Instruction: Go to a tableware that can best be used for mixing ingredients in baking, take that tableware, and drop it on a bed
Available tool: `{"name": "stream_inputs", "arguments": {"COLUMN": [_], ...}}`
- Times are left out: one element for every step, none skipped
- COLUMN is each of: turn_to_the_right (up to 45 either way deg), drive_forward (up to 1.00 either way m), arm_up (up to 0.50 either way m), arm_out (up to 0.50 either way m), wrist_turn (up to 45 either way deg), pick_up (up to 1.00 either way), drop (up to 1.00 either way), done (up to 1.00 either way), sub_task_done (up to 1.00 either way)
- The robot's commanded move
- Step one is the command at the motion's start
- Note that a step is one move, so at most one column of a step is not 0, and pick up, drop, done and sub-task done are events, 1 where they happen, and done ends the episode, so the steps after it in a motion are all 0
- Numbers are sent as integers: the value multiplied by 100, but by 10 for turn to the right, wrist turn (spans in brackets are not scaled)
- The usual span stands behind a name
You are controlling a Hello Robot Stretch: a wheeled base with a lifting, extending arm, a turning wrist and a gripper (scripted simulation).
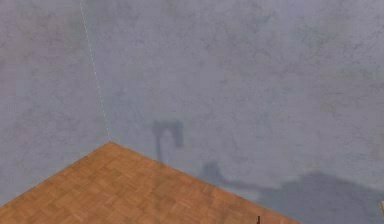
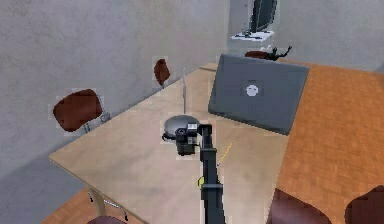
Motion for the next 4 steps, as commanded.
{"name": "stream_inputs", "arguments": {"turn_to_the_right": [0, 0, 0, 0], "drive_forward": [0, 0, 0, 0], "arm_up": [0, 10, 16, 0], "arm_out": [0, 0, 0, 0], "wrist_turn": [0, 0, 0, -450], "pick_up": [100, 0, 0, 0], "drop": [0, 0, 0, 0], "done": [0, 0, 0, 0], "sub_task_done": [0, 0, 0, 0]}}
